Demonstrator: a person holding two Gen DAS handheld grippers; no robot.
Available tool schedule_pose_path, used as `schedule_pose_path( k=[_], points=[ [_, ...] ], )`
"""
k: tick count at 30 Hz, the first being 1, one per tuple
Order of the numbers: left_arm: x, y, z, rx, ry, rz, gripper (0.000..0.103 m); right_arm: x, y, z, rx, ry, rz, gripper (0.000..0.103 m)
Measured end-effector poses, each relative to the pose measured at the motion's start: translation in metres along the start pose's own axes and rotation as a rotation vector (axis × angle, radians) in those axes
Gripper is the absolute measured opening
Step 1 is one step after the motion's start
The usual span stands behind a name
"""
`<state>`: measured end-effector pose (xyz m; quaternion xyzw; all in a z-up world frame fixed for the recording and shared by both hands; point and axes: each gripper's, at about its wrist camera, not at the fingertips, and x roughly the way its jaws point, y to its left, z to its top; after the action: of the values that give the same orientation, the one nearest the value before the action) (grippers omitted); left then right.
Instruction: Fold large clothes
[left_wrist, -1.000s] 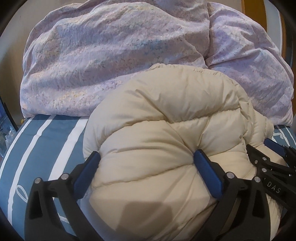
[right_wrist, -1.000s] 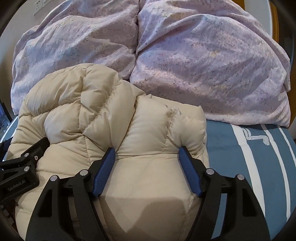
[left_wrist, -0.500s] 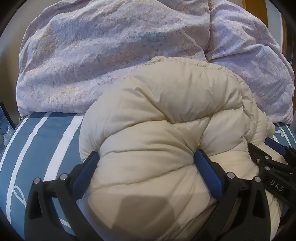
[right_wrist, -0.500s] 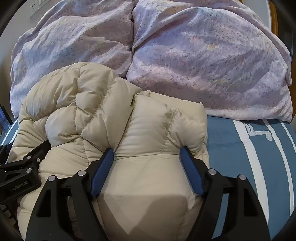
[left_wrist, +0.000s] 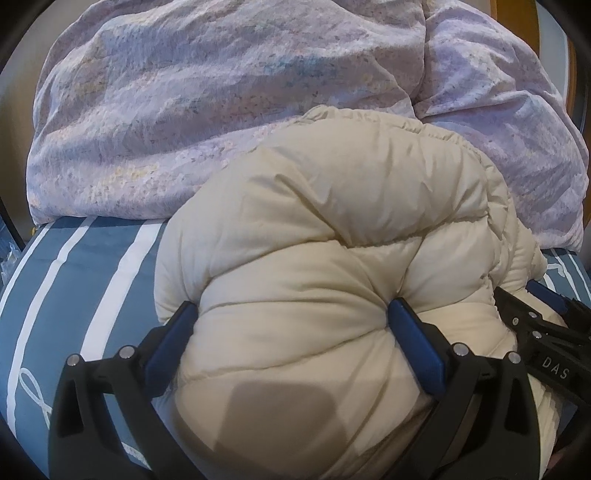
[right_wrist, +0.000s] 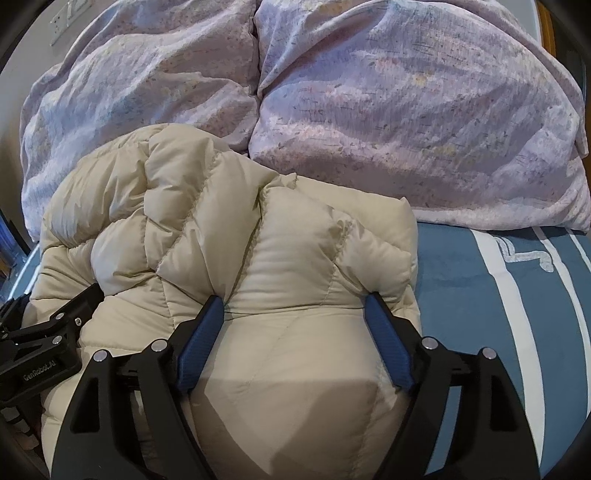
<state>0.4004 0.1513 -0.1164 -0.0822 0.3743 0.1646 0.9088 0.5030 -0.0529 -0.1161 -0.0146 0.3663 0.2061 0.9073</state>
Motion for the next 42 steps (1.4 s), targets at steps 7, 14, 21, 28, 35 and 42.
schedule_pose_path(
  k=[7, 14, 21, 28, 35, 42],
  points=[
    [-0.04, 0.016, -0.017, -0.035, -0.036, -0.007, 0.101, -0.038, -0.014, -0.007, -0.003, 0.004, 0.004, 0.102],
    [-0.117, 0.027, -0.064, -0.013, -0.052, -0.028, 0.101, -0.099, -0.023, -0.049, 0.03, 0.006, 0.03, 0.102],
    [-0.18, 0.035, -0.121, -0.012, -0.007, -0.041, 0.101, -0.167, -0.017, -0.103, 0.073, 0.01, 0.038, 0.102],
    [-0.225, 0.032, -0.156, -0.047, -0.003, -0.08, 0.101, -0.212, -0.008, -0.14, 0.095, 0.02, 0.083, 0.102],
    [-0.252, 0.028, -0.18, -0.055, 0.007, -0.104, 0.101, -0.238, 0.008, -0.17, 0.031, 0.037, 0.073, 0.102],
    [-0.271, 0.023, -0.19, -0.051, 0.018, -0.14, 0.101, -0.257, 0.017, -0.18, -0.003, 0.036, 0.095, 0.102]
  ],
)
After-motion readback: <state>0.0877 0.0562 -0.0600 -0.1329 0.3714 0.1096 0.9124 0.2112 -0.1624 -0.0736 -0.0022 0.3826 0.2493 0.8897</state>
